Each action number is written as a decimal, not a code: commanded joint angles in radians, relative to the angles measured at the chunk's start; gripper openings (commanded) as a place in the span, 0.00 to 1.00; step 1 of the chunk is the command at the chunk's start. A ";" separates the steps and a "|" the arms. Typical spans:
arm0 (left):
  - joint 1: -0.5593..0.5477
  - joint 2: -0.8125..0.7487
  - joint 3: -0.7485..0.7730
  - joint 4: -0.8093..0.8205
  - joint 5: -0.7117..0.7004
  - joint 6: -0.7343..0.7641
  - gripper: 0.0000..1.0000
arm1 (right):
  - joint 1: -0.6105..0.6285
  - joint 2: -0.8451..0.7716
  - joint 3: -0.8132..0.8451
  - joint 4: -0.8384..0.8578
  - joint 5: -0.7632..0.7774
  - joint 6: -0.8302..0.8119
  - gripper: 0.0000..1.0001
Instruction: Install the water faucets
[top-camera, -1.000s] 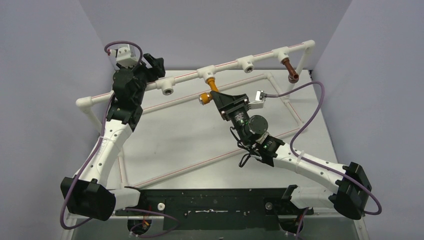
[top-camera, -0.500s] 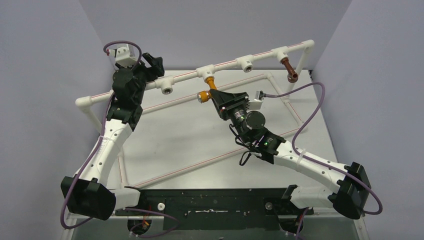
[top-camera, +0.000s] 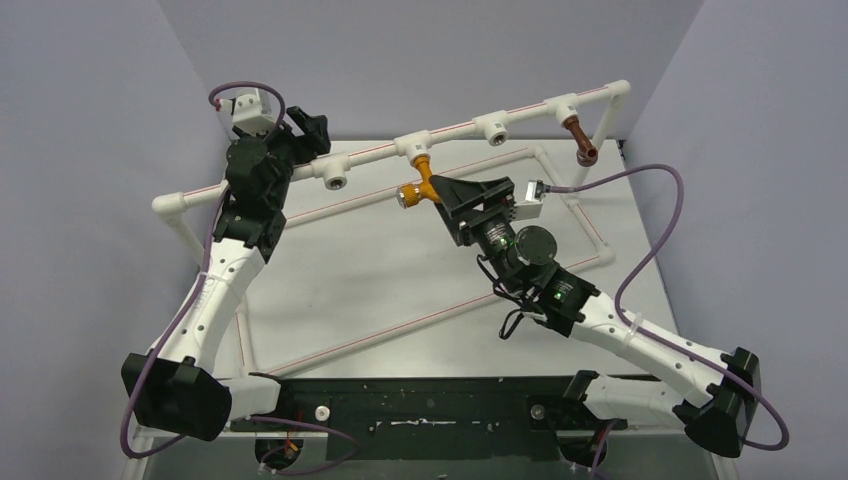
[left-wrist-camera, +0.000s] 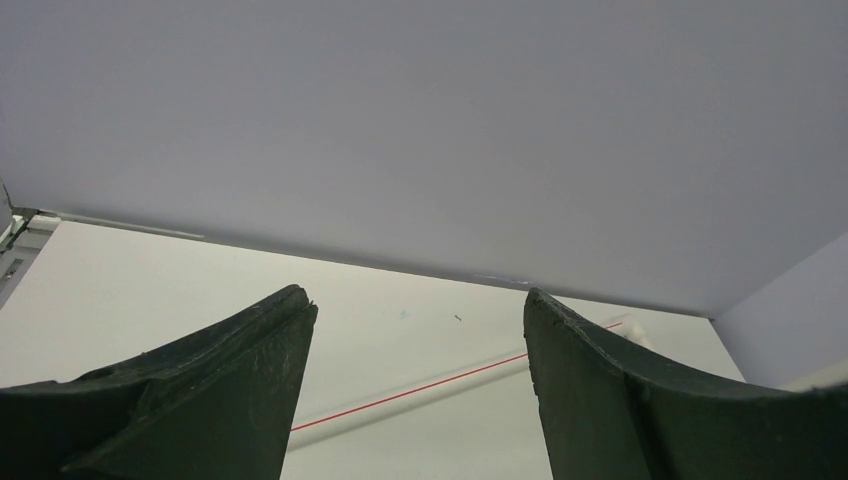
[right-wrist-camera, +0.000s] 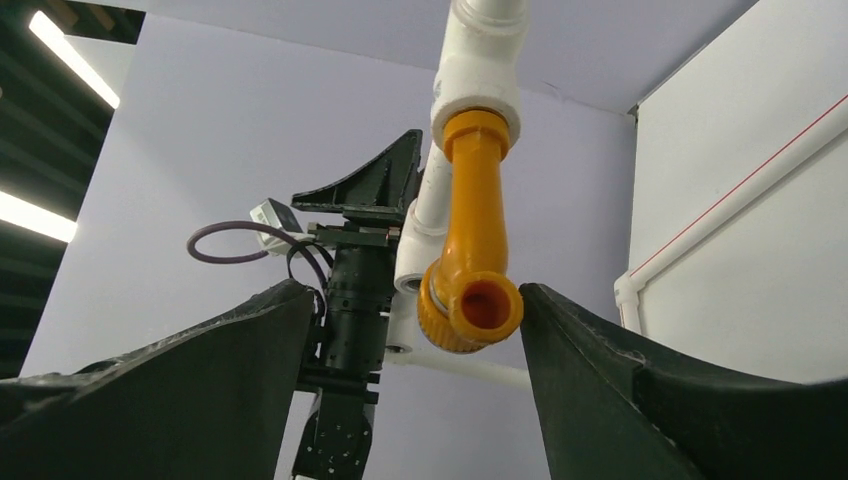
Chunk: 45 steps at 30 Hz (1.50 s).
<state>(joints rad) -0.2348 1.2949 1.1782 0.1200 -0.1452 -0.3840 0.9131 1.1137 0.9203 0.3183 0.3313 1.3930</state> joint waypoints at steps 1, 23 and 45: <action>-0.068 0.150 -0.161 -0.542 0.168 0.065 0.74 | -0.001 -0.087 0.032 -0.088 0.016 -0.114 0.79; -0.069 0.159 -0.159 -0.544 0.167 0.065 0.74 | -0.008 -0.171 0.227 -0.355 -0.162 -1.356 0.81; -0.069 0.158 -0.157 -0.546 0.171 0.066 0.74 | 0.037 -0.105 0.254 -0.421 -0.312 -2.467 0.84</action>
<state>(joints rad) -0.2348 1.2949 1.1782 0.1196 -0.1452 -0.3840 0.9234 0.9714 1.1545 -0.1493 -0.0143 -0.9070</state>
